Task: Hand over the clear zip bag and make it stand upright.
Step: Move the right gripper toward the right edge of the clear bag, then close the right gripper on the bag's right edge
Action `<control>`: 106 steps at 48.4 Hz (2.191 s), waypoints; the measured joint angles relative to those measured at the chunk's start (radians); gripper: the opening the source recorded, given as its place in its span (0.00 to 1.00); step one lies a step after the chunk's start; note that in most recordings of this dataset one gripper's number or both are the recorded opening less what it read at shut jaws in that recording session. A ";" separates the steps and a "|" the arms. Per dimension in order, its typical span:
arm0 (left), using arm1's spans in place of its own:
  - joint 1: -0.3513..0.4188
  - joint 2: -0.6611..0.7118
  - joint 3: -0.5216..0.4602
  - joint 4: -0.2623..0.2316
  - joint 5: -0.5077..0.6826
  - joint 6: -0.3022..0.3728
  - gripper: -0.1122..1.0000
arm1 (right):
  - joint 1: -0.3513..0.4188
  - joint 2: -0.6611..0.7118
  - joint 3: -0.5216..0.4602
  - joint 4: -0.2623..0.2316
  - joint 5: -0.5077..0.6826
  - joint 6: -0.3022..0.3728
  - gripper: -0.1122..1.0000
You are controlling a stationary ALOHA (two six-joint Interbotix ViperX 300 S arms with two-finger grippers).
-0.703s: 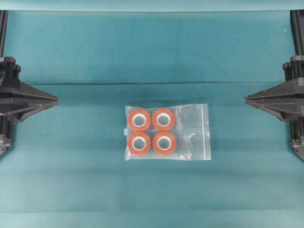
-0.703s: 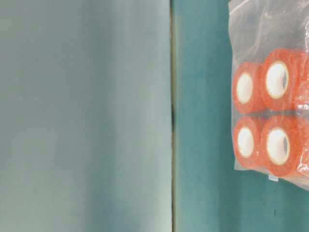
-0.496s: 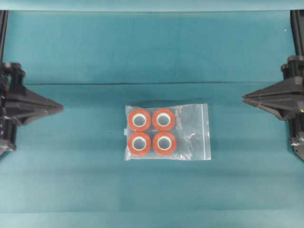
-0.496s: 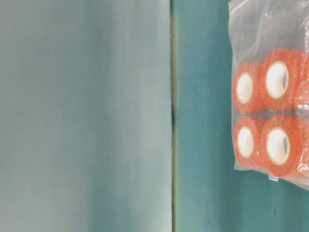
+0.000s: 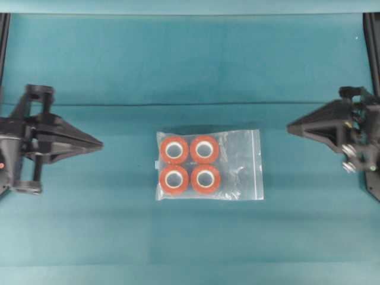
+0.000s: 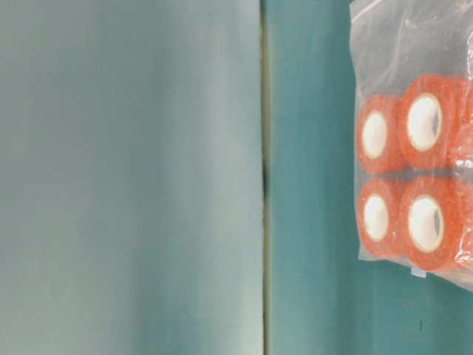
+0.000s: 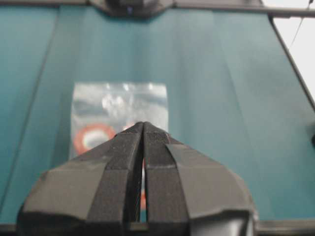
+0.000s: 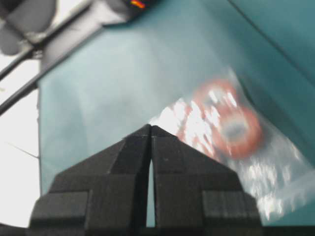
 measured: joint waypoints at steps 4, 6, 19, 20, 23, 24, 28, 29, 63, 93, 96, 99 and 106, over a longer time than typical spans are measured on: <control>0.006 0.029 -0.018 0.000 0.032 -0.017 0.09 | -0.034 0.044 0.000 0.011 0.074 0.101 0.10; 0.011 0.038 -0.026 0.000 0.038 -0.023 0.09 | -0.040 0.063 0.000 0.012 0.100 0.132 0.10; 0.051 0.100 -0.067 0.002 0.041 -0.046 0.10 | -0.037 0.155 0.035 0.035 0.106 0.224 0.15; 0.051 0.104 -0.067 0.000 0.041 -0.046 0.11 | -0.035 0.160 0.037 0.038 0.095 0.233 0.18; 0.051 0.114 -0.071 0.000 0.041 -0.049 0.15 | -0.032 0.176 0.041 0.044 0.060 0.261 0.30; 0.051 0.115 -0.071 0.002 0.041 -0.051 0.18 | -0.031 0.181 0.043 0.046 0.051 0.270 0.35; 0.051 0.117 -0.072 0.002 0.041 -0.055 0.33 | -0.031 0.204 0.046 0.048 0.025 0.321 0.57; 0.051 0.117 -0.072 0.000 0.041 -0.055 0.38 | -0.032 0.210 0.048 0.048 0.023 0.331 0.62; 0.057 0.117 -0.069 0.002 0.057 -0.061 0.89 | 0.146 0.606 0.069 0.049 -0.394 0.640 0.92; 0.064 0.117 -0.061 0.002 0.055 -0.061 0.89 | 0.129 0.787 -0.003 0.049 -0.454 0.644 0.92; 0.064 0.117 -0.060 0.000 0.054 -0.061 0.89 | 0.130 0.802 -0.018 0.049 -0.465 0.644 0.92; 0.064 0.115 -0.060 0.000 0.051 -0.063 0.89 | 0.133 0.813 -0.034 0.049 -0.469 0.644 0.92; 0.066 0.115 -0.058 0.002 0.048 -0.064 0.89 | 0.138 0.825 -0.049 0.049 -0.472 0.644 0.92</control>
